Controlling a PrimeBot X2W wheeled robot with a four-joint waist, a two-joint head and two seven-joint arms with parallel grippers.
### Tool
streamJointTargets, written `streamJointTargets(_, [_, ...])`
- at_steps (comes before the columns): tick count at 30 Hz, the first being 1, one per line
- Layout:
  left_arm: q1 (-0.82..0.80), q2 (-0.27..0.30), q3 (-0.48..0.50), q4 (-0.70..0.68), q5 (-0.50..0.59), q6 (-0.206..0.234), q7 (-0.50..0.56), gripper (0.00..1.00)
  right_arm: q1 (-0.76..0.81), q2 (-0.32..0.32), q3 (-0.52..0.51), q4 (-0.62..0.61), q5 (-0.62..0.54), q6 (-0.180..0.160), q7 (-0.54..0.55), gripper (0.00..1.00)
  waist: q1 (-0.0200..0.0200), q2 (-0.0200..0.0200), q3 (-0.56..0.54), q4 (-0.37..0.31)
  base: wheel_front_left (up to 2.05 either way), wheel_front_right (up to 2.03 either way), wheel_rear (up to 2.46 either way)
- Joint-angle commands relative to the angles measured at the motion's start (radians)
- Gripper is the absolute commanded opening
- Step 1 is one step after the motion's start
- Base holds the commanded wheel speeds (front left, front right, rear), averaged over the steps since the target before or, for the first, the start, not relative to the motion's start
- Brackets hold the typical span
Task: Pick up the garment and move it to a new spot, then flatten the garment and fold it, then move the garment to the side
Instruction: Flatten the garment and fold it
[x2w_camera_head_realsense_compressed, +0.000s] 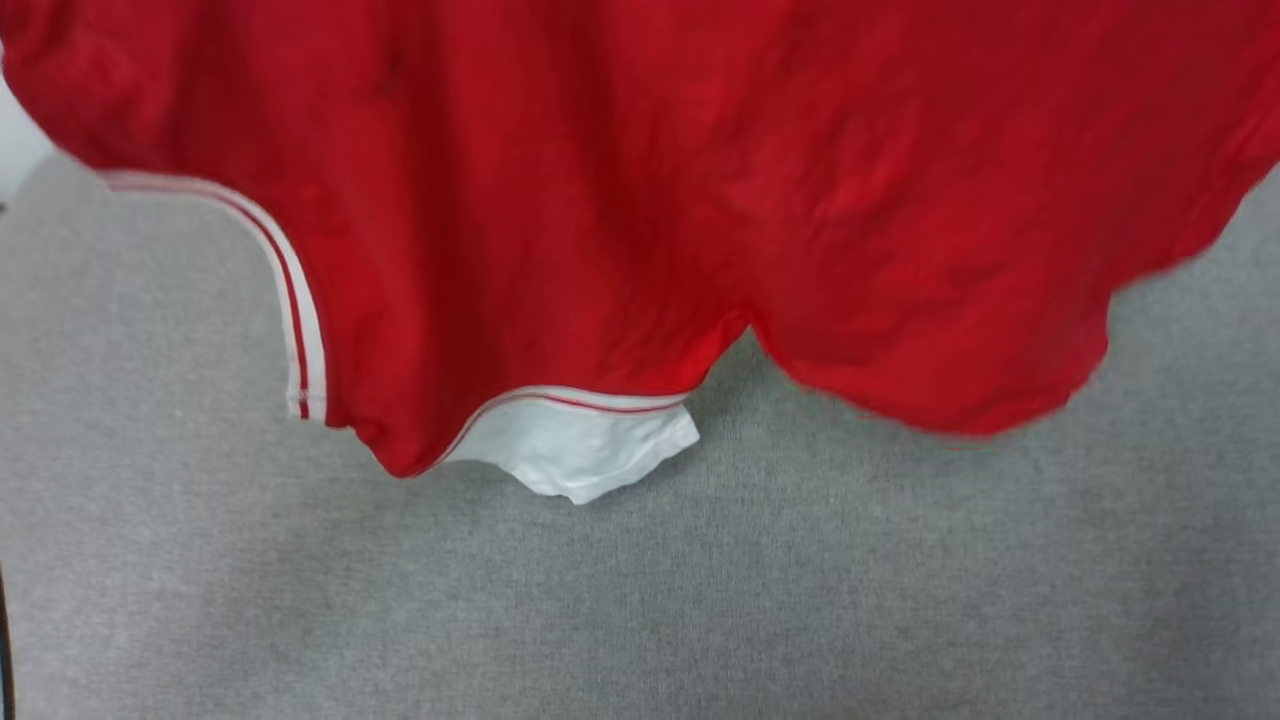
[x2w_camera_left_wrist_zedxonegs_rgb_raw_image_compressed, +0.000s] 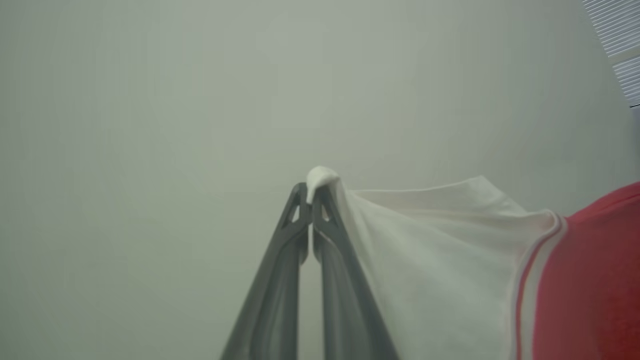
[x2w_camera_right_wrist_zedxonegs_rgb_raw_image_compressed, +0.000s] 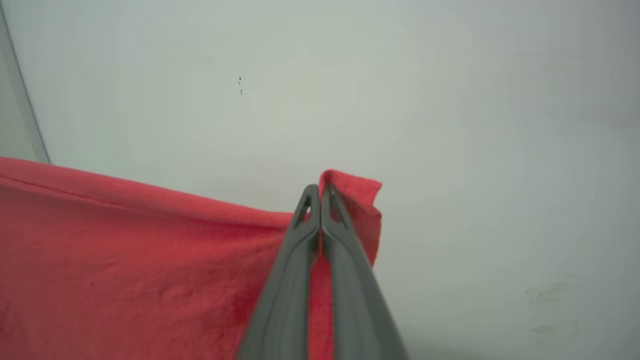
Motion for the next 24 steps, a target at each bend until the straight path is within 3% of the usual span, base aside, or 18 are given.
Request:
streamJointTargets(1, [-0.039,-0.001,0.000,0.016,0.000,-0.011,0.007,0.00,-0.027,-0.004,-0.007,0.003,-0.009,-0.001,-0.008,0.00,0.0000,0.0000,0.061,0.000,0.00,0.00,0.00])
streamJointTargets(9, [-0.346,-0.021,-0.053,0.203,0.055,-0.146,0.068,0.00,-0.239,-0.039,-0.011,0.110,-0.075,-0.001,-0.061,0.00,0.0000,0.0000,0.239,0.011,0.00,0.00,0.00])
streamJointTargets(15, [-0.584,-0.080,-0.122,0.408,0.136,-0.244,0.091,0.00,-0.438,-0.054,0.007,0.279,-0.153,-0.001,-0.150,0.00,0.0000,0.0000,0.359,0.019,0.00,0.00,0.00])
streamJointTargets(24, [-0.961,-0.196,-0.216,0.796,0.289,-0.320,0.030,0.00,-0.751,-0.001,0.018,0.615,-0.298,-0.001,-0.387,0.00,0.0000,0.0000,0.492,-0.007,0.00,0.00,0.00])
